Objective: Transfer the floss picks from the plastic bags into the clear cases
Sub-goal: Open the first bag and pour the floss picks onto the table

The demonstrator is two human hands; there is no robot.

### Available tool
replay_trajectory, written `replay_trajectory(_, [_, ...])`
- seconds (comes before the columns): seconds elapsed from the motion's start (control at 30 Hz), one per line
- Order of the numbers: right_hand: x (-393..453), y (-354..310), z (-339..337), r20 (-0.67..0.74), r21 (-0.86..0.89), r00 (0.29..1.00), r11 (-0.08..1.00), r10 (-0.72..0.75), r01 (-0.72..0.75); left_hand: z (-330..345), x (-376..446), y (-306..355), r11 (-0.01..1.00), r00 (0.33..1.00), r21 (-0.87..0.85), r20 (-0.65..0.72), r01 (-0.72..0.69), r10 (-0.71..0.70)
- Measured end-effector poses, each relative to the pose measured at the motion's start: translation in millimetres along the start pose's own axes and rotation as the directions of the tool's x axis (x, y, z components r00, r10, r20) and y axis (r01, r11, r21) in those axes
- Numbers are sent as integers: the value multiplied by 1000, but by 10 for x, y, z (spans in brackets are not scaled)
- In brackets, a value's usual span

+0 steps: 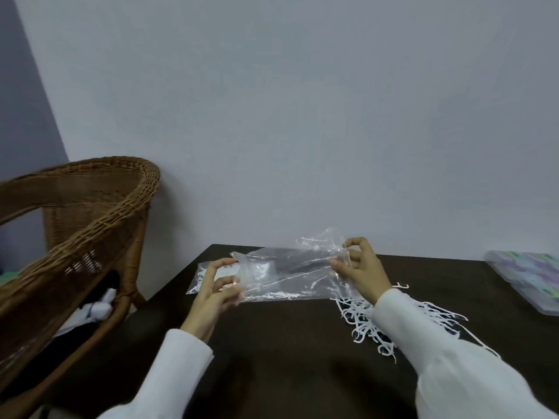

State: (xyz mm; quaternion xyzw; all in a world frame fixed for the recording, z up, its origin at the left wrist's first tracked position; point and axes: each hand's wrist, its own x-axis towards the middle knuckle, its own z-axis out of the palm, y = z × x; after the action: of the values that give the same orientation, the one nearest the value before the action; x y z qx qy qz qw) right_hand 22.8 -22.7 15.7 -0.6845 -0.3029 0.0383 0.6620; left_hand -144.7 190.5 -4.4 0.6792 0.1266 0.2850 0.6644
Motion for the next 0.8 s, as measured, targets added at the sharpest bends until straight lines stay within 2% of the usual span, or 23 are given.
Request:
replay_trajectory(0.17, [42, -5, 259, 96, -27, 993, 997, -72, 75, -382, -100, 44, 999, 989, -25, 144, 34, -30])
replay_trajectory(0.27, [70, 21, 443, 171, -115, 978, 983, -121, 142, -643, -159, 53, 997, 979, 72, 201, -1, -13])
replay_trajectory(0.33, [75, 36, 583, 235, -137, 965, 979, -114, 149, -811, -208, 70, 995, 981, 99, 192, 1, -21])
replay_trajectory(0.4, [62, 36, 723, 293, -149, 955, 984, -49, 97, -984, -263, 87, 993, 981, 116, 184, 36, -57])
replay_trajectory(0.5, [17, 19, 938, 347, -196, 938, 979, 24, 47, -1193, -372, 158, 973, 970, 220, 209, 76, -123])
replay_trajectory(0.7, [-156, -30, 1310, 478, -480, 872, 862, 105, 159, -1607, -400, 158, 890, 962, 422, 124, 172, -245])
replay_trajectory(0.8, [-227, 30, 1443, 521, -530, 836, 833, 172, 159, -1805, -388, 85, 801, 940, 540, 49, 259, -337])
